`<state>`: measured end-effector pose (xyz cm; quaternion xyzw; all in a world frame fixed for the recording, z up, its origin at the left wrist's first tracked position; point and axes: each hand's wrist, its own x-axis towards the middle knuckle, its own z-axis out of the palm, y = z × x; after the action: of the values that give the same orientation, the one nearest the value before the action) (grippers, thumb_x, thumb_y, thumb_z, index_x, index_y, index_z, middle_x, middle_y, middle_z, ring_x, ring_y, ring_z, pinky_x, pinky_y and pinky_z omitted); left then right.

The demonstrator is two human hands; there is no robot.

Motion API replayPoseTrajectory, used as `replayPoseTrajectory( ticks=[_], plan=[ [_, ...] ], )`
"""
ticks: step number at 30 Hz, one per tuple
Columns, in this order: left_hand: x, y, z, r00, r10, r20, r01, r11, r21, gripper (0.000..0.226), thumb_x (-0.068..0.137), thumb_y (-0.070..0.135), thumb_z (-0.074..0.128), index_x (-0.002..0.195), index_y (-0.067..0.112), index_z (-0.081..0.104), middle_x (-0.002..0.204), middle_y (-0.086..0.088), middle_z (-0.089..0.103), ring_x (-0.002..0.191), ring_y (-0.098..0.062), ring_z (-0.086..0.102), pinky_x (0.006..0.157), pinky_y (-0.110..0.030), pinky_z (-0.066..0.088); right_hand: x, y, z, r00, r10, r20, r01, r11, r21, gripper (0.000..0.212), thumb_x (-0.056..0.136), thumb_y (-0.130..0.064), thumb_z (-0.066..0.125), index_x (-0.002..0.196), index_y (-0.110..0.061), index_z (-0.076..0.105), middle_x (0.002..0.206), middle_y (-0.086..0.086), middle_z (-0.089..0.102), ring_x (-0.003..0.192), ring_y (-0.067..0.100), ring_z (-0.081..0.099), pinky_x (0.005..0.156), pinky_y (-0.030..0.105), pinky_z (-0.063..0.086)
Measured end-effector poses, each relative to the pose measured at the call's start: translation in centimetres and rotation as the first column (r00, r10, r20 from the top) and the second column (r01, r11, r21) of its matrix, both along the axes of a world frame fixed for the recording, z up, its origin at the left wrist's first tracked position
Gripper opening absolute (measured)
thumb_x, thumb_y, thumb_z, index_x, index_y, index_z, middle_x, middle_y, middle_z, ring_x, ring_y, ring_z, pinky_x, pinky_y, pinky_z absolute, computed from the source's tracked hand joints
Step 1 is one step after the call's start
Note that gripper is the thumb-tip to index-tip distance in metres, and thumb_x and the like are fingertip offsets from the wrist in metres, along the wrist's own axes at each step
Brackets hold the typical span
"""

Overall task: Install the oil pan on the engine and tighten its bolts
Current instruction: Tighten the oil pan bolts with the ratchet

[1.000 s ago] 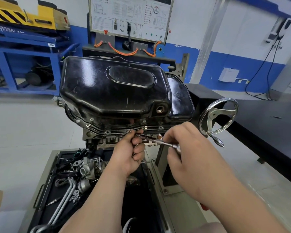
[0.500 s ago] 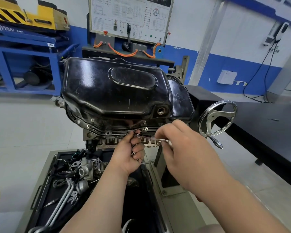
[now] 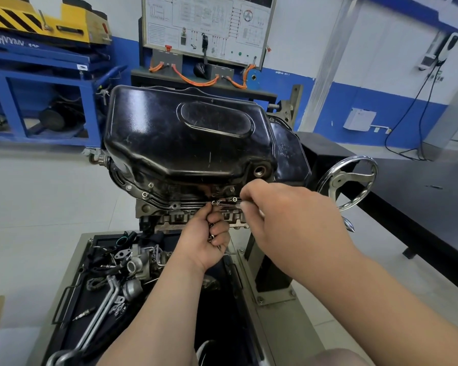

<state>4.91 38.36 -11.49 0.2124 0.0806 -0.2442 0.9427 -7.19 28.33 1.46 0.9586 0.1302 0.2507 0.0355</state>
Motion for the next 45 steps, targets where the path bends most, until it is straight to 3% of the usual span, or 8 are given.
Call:
replayPoseTrajectory(
  ticks=[9, 16, 20, 25, 32, 35, 39, 45],
  plan=[
    [-0.2, -0.2, -0.3, 1.0, -0.021, -0.024, 0.02, 1.0, -0.017, 0.034, 0.098, 0.037, 0.045, 0.071, 0.017, 0.049, 0.052, 0.01, 0.034, 0.034, -0.005, 0.027, 0.027, -0.017, 0.017, 0.2, 0.7, 0.2, 0.995, 0.025, -0.098, -0.023, 0.999, 0.028, 0.027, 0.091, -0.02, 0.05, 0.114, -0.031, 0.042, 0.103, -0.009, 0.048, 0.082, 0.021, 0.06, 0.069, 0.033, 0.05],
    [-0.1, -0.2, -0.2, 1.0, 0.009, -0.019, -0.008, 1.0, 0.014, 0.031, 0.097, 0.037, 0.047, 0.073, 0.018, 0.049, 0.054, 0.01, 0.035, 0.036, -0.005, 0.028, 0.029, -0.017, 0.018, 1.1, 0.8, 1.1, 0.996, -0.085, -0.01, 0.085, 0.996, -0.019, 0.024, 0.098, -0.042, 0.032, 0.109, -0.026, 0.048, 0.082, -0.006, 0.05, 0.071, 0.021, 0.053, 0.056, 0.029, 0.034],
    [-0.1, -0.3, -0.2, 1.0, 0.004, -0.014, -0.003, 1.0, 0.022, 0.032, 0.097, 0.038, 0.047, 0.072, 0.018, 0.047, 0.053, 0.009, 0.035, 0.036, -0.005, 0.028, 0.029, -0.017, 0.017, 0.4, 0.9, 1.5, 0.993, -0.033, -0.11, 0.035, 0.999, 0.014, 0.025, 0.092, -0.028, 0.051, 0.114, -0.027, 0.041, 0.104, -0.005, 0.046, 0.073, 0.019, 0.057, 0.058, 0.031, 0.047],
    [-0.2, -0.3, 0.0, 1.0, 0.019, -0.008, -0.018, 0.999, 0.033, 0.032, 0.098, 0.038, 0.047, 0.072, 0.018, 0.05, 0.053, 0.009, 0.035, 0.036, -0.005, 0.027, 0.029, -0.018, 0.017, 0.2, 1.2, 1.1, 0.995, -0.049, -0.081, 0.04, 0.993, -0.112, 0.025, 0.09, -0.024, 0.052, 0.113, -0.029, 0.042, 0.093, -0.009, 0.05, 0.067, 0.019, 0.05, 0.044, 0.025, 0.024],
    [-0.1, -0.2, 0.0, 1.0, 0.024, -0.008, -0.024, 1.0, 0.016, 0.035, 0.098, 0.036, 0.047, 0.07, 0.017, 0.055, 0.05, 0.011, 0.035, 0.034, -0.004, 0.027, 0.028, -0.017, 0.017, 0.2, 1.5, 0.9, 0.997, -0.058, -0.045, 0.058, 0.998, -0.004, 0.016, 0.095, -0.031, 0.046, 0.11, -0.027, 0.044, 0.09, -0.006, 0.054, 0.063, 0.02, 0.054, 0.047, 0.027, 0.036],
    [0.1, -0.1, -0.3, 1.0, 0.001, -0.007, -0.001, 0.999, 0.032, 0.04, 0.099, 0.034, 0.047, 0.063, 0.018, 0.052, 0.052, 0.01, 0.032, 0.037, -0.005, 0.024, 0.033, -0.017, 0.012, 0.0, 1.7, 1.2, 0.996, -0.005, -0.088, 0.002, 0.999, -0.032, 0.032, 0.088, -0.02, 0.054, 0.116, -0.025, 0.039, 0.106, -0.004, 0.043, 0.061, 0.019, 0.05, 0.049, 0.029, 0.042],
    [0.1, -0.1, -0.3, 1.0, 0.009, 0.011, -0.01, 0.995, 0.103, 0.04, 0.099, 0.032, 0.047, 0.062, 0.019, 0.053, 0.055, 0.01, 0.034, 0.047, -0.005, 0.024, 0.054, -0.02, 0.009, 0.3, 1.9, 1.3, 0.997, -0.015, -0.069, 0.006, 0.993, -0.119, 0.022, 0.09, -0.017, 0.052, 0.109, -0.025, 0.044, 0.087, -0.008, 0.046, 0.063, 0.019, 0.045, 0.043, 0.025, 0.023],
    [-0.5, 0.0, 0.2, 0.999, 0.029, 0.024, -0.03, 0.997, 0.075, 0.043, 0.099, 0.033, 0.047, 0.061, 0.017, 0.057, 0.047, 0.009, 0.036, 0.033, -0.005, 0.024, 0.033, -0.017, 0.014, 0.4, 1.4, 0.8, 0.999, -0.045, 0.007, 0.045, 0.999, -0.028, 0.02, 0.098, -0.04, 0.037, 0.109, -0.026, 0.046, 0.084, -0.005, 0.055, 0.066, 0.023, 0.053, 0.045, 0.026, 0.024]
  ],
)
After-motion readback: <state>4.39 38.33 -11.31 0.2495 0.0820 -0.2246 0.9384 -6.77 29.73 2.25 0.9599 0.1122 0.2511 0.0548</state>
